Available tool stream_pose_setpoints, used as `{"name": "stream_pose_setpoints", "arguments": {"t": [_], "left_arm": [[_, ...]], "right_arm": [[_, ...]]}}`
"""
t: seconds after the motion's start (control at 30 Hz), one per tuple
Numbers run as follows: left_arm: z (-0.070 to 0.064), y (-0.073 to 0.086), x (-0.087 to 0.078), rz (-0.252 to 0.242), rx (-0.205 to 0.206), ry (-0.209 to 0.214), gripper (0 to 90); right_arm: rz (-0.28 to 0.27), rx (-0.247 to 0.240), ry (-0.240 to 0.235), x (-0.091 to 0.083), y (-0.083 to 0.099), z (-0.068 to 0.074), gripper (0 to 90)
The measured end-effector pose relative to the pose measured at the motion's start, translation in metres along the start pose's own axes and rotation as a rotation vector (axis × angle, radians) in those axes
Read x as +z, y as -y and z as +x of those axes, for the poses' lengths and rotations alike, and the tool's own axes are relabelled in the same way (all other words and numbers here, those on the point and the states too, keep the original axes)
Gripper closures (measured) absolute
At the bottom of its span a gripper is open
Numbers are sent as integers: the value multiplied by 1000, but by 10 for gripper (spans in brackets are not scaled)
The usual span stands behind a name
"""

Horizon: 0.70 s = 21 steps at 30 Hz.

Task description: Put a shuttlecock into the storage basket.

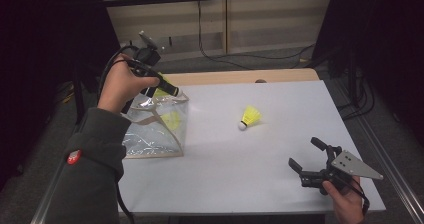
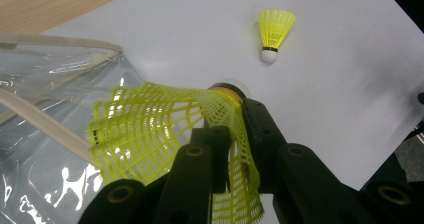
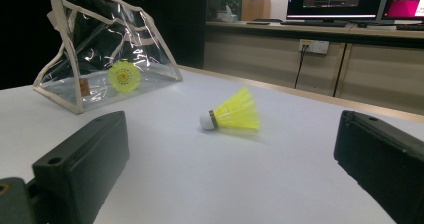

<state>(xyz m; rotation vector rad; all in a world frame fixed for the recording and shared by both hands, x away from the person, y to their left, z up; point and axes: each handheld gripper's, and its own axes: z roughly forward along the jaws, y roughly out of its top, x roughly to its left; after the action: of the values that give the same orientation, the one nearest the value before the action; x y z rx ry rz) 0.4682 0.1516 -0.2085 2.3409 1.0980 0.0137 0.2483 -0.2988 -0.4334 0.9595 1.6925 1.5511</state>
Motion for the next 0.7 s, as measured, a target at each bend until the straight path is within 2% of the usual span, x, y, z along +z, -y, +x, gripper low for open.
{"name": "stream_pose_setpoints", "arguments": {"t": [0.3, 0.7], "left_arm": [[5, 1, -7, -15, -12, -10, 819], [9, 3, -12, -12, -26, -30, 819]], "right_arm": [[2, -1, -1, 0, 0, 0, 9], [2, 0, -1, 0, 0, 1, 9]]}}
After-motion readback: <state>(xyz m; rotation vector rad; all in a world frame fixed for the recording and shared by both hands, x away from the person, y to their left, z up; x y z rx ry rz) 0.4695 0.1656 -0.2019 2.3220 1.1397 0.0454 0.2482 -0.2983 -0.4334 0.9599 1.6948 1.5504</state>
